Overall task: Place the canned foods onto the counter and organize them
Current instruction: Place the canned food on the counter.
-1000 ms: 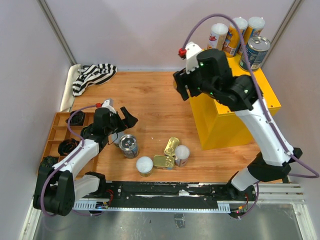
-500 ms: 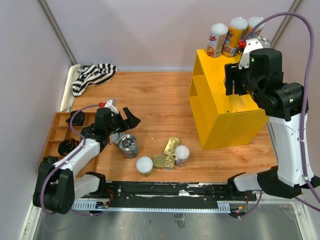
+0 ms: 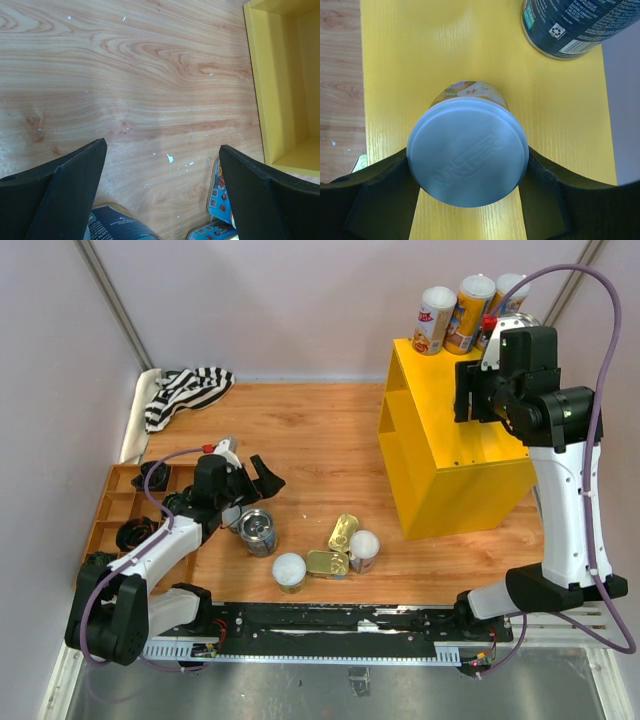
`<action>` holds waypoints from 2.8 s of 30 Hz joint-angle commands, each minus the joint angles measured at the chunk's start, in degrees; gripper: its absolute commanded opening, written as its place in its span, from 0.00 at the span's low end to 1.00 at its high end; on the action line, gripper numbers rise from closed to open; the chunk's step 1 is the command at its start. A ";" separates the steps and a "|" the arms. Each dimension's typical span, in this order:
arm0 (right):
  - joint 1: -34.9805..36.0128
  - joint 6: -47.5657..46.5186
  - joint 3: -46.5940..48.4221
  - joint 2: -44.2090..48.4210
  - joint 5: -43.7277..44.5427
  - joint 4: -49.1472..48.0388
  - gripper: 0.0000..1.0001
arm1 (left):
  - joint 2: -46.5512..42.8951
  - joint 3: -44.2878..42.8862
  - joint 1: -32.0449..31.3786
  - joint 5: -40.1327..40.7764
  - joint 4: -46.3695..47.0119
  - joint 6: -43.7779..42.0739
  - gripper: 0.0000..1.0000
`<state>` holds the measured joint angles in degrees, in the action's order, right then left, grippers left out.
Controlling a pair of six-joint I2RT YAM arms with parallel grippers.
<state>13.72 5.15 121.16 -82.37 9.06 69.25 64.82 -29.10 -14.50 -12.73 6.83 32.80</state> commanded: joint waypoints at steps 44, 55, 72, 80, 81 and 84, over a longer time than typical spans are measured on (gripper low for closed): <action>-3.05 4.46 -21.82 4.39 1.76 -28.90 0.48 | 7.78 -5.31 -1.85 0.71 2.34 -1.46 1.00; -3.17 6.68 -20.70 2.72 0.87 -30.26 0.50 | 9.21 -5.97 -1.85 0.50 2.45 -1.88 1.00; -3.52 9.45 -19.54 1.22 4.75 -31.14 0.49 | 9.14 -6.23 -1.92 0.35 1.67 -1.86 1.00; -3.68 9.71 -20.09 1.52 6.19 -30.94 0.50 | 9.10 -6.42 -2.00 0.12 1.46 -1.92 1.00; -3.63 9.69 -20.05 1.46 6.03 -30.97 0.50 | 9.06 -6.53 -2.02 0.13 1.29 -2.01 1.00; -3.68 9.04 -19.85 1.07 5.16 -31.09 0.52 | 8.72 -6.89 -2.40 0.28 0.74 -2.25 1.00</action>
<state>11.11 13.89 99.92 -81.01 13.30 38.00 74.08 -33.78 -16.05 -12.14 7.57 31.70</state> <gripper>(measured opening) 0.506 0.996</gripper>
